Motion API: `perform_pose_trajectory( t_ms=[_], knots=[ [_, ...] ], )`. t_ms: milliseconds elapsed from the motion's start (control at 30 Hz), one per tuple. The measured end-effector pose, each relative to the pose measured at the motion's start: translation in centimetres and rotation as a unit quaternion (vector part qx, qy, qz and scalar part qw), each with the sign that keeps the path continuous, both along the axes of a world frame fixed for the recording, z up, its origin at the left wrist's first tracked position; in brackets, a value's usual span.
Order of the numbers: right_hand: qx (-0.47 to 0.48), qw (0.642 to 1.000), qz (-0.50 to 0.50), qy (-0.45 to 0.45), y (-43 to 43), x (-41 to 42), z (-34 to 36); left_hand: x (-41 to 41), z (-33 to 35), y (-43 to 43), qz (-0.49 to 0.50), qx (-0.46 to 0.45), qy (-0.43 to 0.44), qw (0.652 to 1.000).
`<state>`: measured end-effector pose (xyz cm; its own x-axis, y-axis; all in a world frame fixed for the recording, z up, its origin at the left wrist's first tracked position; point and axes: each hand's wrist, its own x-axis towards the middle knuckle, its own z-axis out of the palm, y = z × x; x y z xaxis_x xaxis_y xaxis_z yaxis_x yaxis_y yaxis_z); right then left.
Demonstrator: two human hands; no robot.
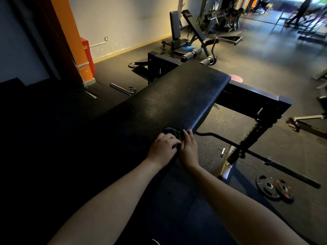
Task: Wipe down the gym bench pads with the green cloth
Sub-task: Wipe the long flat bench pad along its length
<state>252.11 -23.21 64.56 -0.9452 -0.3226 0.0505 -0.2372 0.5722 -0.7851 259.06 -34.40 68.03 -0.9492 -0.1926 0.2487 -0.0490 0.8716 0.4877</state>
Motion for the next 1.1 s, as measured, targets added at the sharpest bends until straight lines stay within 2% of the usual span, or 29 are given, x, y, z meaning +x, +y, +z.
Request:
perform_pose_trajectory(
  t_ms=[67, 167, 267, 533, 667, 800, 900, 1100],
  knots=[
    [0.003, 1.0, -0.011, -0.008, -0.4, 0.4, 0.3, 0.2, 0.3, -1.2, 0.01, -0.011, -0.002, 1.0],
    [0.003, 1.0, -0.008, -0.018, -0.5, 1.0, 0.6, 0.9, 0.5, -4.9, 0.114, -0.016, 0.009, 0.993],
    [-0.002, 1.0, 0.003, -0.028, -0.3, 1.5, 0.6, 1.9, 0.2, -8.3, 0.204, 0.021, -0.01, 0.979],
    [-0.014, 0.997, 0.037, -0.064, 0.8, 2.5, 1.5, 1.8, 1.0, -2.7, 0.135, 0.058, 0.0, 0.989],
    [-0.015, 0.996, 0.039, -0.075, 1.3, 2.5, 1.9, 3.0, 1.0, 2.6, 0.043, 0.036, 0.008, 0.998],
    [-0.041, 0.995, 0.027, -0.092, 1.6, 3.1, 1.7, 3.1, 0.6, 2.7, 0.017, 0.008, -0.015, 1.0],
    [-0.043, 0.994, 0.024, -0.094, 1.6, 3.2, 1.8, 3.0, 0.4, 0.3, 0.029, -0.013, -0.05, 0.998],
    [-0.029, 0.994, 0.051, -0.093, 1.7, 2.8, 1.5, 1.9, -0.3, -5.9, 0.153, 0.033, -0.063, 0.986]
  ],
)
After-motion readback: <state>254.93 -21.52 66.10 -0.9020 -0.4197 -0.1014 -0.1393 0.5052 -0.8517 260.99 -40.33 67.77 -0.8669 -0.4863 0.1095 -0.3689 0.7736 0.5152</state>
